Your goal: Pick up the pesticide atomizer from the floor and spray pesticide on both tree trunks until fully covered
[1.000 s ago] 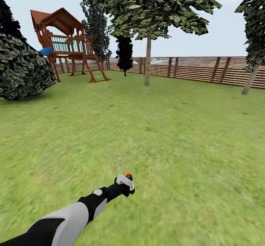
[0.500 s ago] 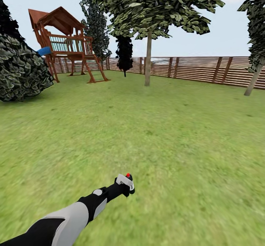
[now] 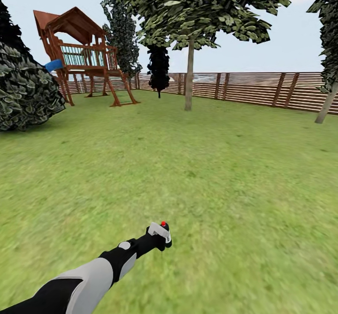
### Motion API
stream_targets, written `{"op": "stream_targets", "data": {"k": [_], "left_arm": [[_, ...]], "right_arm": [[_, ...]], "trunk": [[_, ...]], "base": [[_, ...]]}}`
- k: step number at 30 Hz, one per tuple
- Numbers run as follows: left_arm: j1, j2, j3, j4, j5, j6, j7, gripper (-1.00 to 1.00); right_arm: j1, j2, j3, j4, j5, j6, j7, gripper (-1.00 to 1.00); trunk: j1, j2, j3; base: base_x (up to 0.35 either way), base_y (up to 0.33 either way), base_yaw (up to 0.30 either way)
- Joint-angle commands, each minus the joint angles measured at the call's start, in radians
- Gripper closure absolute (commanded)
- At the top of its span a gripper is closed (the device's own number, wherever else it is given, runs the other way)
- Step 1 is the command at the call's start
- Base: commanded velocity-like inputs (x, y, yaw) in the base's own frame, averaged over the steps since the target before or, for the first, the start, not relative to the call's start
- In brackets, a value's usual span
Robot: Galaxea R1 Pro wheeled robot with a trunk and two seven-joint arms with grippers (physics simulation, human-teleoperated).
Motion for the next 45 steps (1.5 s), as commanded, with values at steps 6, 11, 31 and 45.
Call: {"op": "stream_targets", "data": {"k": [6,11,31,45], "left_arm": [[0.000,0.000,0.001,0.000,0.000,0.000,0.001,1.00],[0.000,0.000,0.001,0.000,0.000,0.000,0.001,1.00],[0.000,0.000,0.000,0.000,0.000,0.001,0.001,1.00],[0.000,0.000,0.001,0.000,0.000,0.000,0.001,1.00]], "right_arm": [[0.000,0.000,0.000,0.000,0.000,0.000,0.000,-1.00],[0.000,0.000,0.000,0.000,0.000,0.000,0.000,-1.00],[0.000,0.000,0.000,0.000,0.000,0.000,0.000,-1.00],[0.000,0.000,0.000,0.000,0.000,0.000,0.000,-1.00]], "trunk": [[0.000,0.000,0.000],[0.000,0.000,0.000],[0.000,0.000,0.000],[0.000,0.000,0.000]], "base": [[0.348,0.000,0.000],[0.347,0.000,0.000],[0.348,-0.076,0.000],[0.348,-0.073,0.000]]}}
